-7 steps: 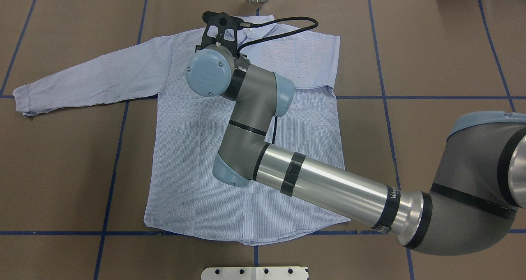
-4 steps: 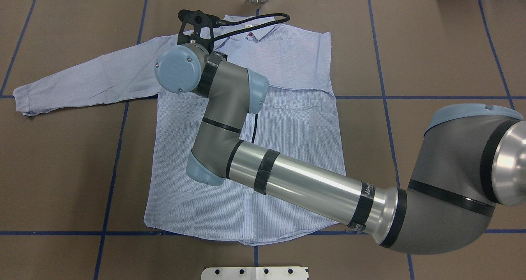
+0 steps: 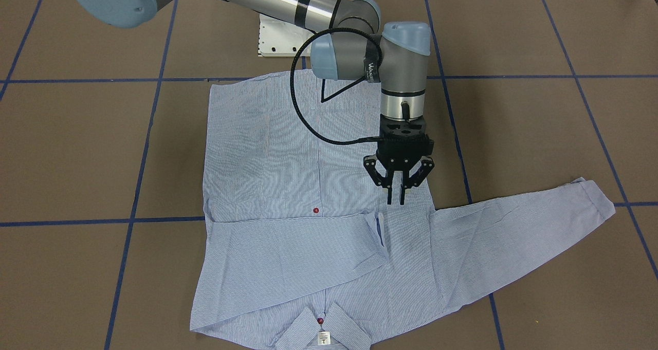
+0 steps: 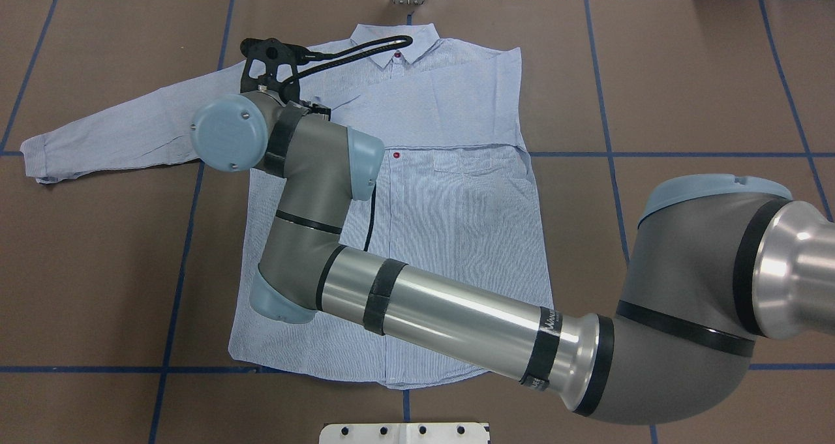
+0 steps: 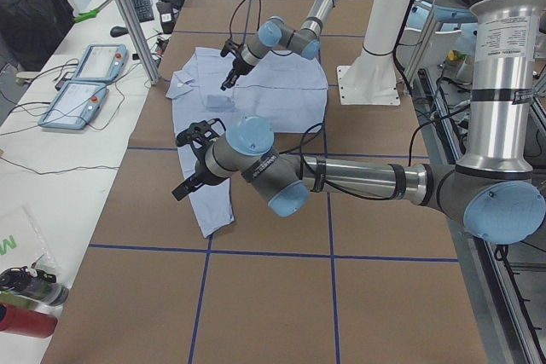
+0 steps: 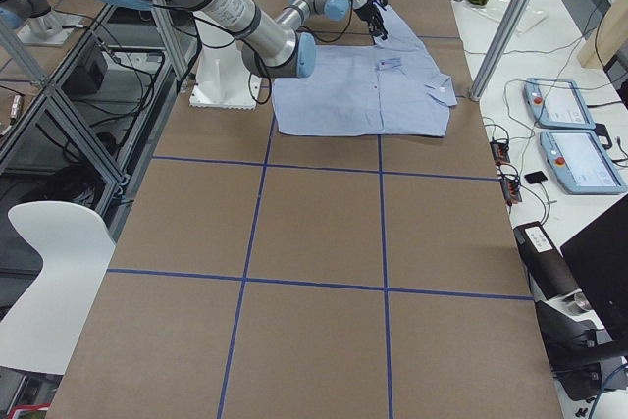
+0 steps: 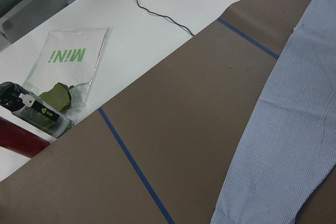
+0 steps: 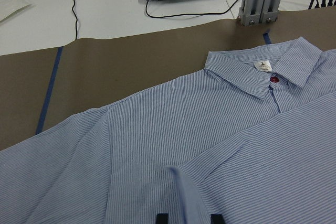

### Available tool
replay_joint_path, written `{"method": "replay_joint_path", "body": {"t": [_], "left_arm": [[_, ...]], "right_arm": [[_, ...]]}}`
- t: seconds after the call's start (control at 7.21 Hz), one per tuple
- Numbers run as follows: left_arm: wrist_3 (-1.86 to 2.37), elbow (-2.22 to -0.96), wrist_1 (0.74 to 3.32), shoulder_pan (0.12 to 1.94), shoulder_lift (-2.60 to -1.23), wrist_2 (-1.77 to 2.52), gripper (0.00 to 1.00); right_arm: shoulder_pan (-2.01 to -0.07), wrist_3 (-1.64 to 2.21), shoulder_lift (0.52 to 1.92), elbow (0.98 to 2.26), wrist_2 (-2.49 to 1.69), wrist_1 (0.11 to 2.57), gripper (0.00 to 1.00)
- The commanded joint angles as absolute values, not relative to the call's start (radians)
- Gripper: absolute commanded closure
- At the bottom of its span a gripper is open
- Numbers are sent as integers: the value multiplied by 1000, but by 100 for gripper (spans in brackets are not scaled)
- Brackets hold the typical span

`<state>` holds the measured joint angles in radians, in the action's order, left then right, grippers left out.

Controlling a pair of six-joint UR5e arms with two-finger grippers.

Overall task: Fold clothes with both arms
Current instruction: 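Carry the grasped sleeve with the right gripper across the shirt front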

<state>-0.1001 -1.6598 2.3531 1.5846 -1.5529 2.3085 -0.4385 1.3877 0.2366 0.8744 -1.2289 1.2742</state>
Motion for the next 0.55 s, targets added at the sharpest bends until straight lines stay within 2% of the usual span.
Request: {"method": "replay_joint_path", "body": {"t": [0.0, 0.28, 0.42], "left_arm": [[-101, -1660, 2353, 1585, -1545, 2309, 0], [-94, -1651, 2353, 1582, -1552, 2307, 0], [-13, -1660, 2355, 1580, -1563, 2306, 0]], "right_arm": [[-439, 1384, 193, 870, -1232, 1338, 0], [-538, 1382, 213, 894, -1425, 1388, 0], [-604, 1373, 275, 981, -1540, 1478, 0]]}}
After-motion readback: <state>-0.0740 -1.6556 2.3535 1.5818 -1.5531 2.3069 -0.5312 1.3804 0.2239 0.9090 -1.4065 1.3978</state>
